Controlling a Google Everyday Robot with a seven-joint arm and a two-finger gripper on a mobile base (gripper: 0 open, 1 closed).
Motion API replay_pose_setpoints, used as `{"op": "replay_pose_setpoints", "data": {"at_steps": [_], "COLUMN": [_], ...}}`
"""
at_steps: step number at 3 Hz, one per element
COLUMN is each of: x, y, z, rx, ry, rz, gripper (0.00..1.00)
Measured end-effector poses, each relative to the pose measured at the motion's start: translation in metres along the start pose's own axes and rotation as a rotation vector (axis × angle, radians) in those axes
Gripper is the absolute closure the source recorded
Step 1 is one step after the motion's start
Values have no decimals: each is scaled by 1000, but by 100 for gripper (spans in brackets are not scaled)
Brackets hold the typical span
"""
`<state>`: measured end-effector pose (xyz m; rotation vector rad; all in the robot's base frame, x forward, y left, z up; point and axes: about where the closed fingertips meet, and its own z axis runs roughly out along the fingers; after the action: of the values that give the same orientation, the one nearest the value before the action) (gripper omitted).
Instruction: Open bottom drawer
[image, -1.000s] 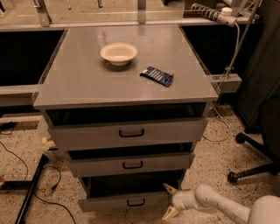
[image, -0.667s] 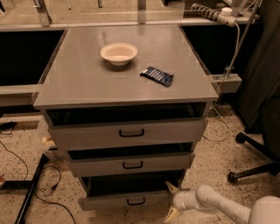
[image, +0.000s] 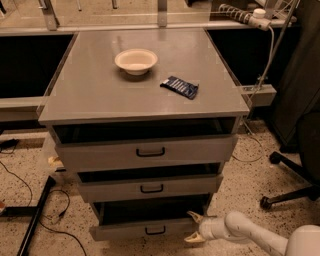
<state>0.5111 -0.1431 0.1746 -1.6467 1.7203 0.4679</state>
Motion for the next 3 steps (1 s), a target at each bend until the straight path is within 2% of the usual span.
{"op": "replay_pose_setpoints", "data": {"at_steps": [2,3], "x": [-7,-7], "y": [-1,-1], "z": [-8,-10], "rx": [-1,-1], "ry": [-3,-3], "rz": [-1,-1], "gripper": [89,100]}}
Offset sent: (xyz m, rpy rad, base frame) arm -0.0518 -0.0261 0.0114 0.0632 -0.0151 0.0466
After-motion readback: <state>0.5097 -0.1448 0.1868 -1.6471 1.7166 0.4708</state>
